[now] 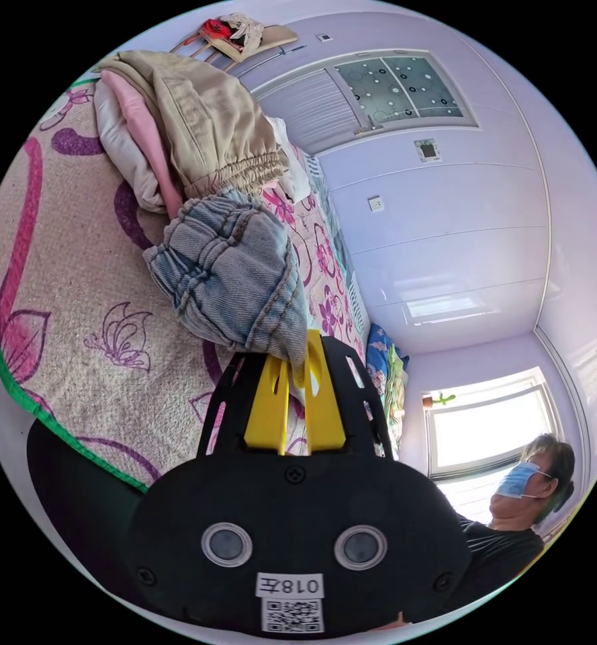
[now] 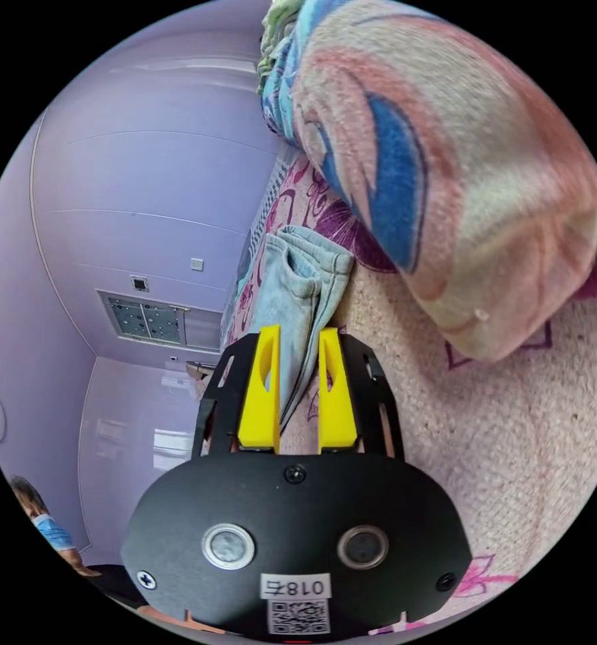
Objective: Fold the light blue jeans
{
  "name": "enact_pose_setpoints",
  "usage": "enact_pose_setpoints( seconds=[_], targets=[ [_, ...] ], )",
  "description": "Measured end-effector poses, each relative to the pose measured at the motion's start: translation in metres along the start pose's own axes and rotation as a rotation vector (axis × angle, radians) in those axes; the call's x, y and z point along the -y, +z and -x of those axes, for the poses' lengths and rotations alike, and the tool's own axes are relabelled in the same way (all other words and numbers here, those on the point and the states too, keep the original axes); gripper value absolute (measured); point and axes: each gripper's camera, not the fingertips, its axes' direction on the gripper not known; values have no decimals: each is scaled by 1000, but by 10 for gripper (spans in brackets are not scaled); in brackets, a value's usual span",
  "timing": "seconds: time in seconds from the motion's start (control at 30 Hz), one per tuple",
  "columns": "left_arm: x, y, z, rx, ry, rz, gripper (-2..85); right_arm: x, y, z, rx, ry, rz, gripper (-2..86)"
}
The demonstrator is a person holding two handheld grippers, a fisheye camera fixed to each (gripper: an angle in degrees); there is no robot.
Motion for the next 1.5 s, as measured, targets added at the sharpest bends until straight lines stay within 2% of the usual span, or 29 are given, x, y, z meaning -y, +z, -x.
enact_pose_setpoints(
  seconds=[0.1,0.27,0.37,0.47,0.57,0.63,0.7,0.8,0.9,1.0,1.1,1.2,1.27,1.37,1.5],
  targets=[
    [3,2,-1,-6,5,13,-7,-7,-5,9,-97,34,-21,22],
    [17,-2,-21,-4,83,74,-6,-30,-52,64,-94,-136,-56,11],
    [24,-11,-25,-2,149,148,-4,-76,-113,80,-104,-237,-64,10],
    [24,-9,-9,-40,177,289,2,-146,-193,62,-118,-240,-96,9],
    [8,5,35,-5,94,407,18,-225,-258,8,-163,-103,-125,11],
    [-3,8,62,6,20,398,40,-274,-271,-52,-159,68,-78,14],
    [-16,4,78,-41,-33,337,66,-300,-273,-83,-109,114,-112,18],
    [-35,-23,79,-100,-57,214,118,-324,-275,-113,81,167,-216,30],
    [-55,-67,62,-39,-23,107,134,-340,-279,-121,83,170,-238,52],
    [-71,-103,22,83,117,12,124,-364,-297,-112,-3,124,-273,59],
    [-74,-87,-36,135,364,69,116,-393,-315,-85,-162,-2,-308,58],
    [-79,-23,-98,172,629,200,113,-414,-312,-39,-329,-228,-312,58],
    [-91,48,-136,195,823,313,113,-420,-294,-13,-364,-371,-255,61],
    [-110,137,-162,182,968,401,111,-423,-242,18,-372,-524,-108,66],
    [-136,221,-173,135,1039,492,97,-436,-155,43,-388,-643,60,68]
  ],
)
